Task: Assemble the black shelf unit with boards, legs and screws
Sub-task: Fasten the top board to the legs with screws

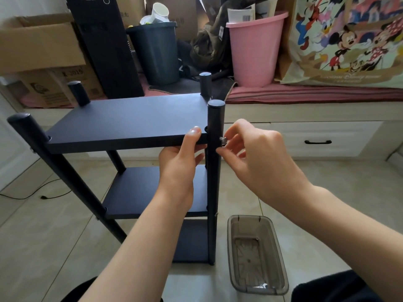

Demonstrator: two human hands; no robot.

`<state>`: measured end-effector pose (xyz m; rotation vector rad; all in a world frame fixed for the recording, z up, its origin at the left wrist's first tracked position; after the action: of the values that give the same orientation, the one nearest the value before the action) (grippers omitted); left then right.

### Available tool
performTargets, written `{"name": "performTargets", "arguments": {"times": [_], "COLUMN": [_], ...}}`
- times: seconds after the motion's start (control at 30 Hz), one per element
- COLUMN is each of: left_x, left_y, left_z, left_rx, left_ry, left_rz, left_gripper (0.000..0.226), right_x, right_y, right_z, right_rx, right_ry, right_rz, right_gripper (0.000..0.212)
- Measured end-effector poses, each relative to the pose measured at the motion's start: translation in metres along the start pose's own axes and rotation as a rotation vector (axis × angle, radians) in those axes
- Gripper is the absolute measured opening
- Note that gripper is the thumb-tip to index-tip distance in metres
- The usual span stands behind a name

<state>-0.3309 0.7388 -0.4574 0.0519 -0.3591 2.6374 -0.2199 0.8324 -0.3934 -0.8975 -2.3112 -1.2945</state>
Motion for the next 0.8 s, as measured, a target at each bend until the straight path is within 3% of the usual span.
{"name": "performTargets", "arguments": {"times": [0.2, 0.37, 0.8], "left_x": [0.0, 0.001, 0.002], "left_y": [0.0, 0.0, 0.001], "left_z": [0.0, -0.001, -0.003], "left_rx": [-0.005, -0.008, -0.017], "left_ry": [-0.002, 0.002, 0.004], "left_rz": [-0.006, 0.007, 0.014], "left_gripper": [0.021, 0.022, 0.026], "right_x": [0.0, 0.0, -0.001], "right_y": [0.0, 0.002, 0.005], "right_z": [-0.002, -0.012, -0.013], "right_rx": [-0.096, -0.267, -0.364], "right_ry": [-0.036, 0.018, -0.034], "right_rz": [-0.059, -0.025, -0.049], "right_gripper": [0.026, 0.021, 0.037]}}
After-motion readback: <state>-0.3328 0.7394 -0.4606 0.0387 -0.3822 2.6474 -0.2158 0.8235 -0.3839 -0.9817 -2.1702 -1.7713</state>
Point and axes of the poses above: each hand's wrist, its own x-axis towards the middle knuckle, its own y-axis out of the back of the hand, z = x × y, the point moved 7 cm from there along x, towards the middle knuckle, and after that the axes turned 4 degrees about x, right-handed, at the moved point
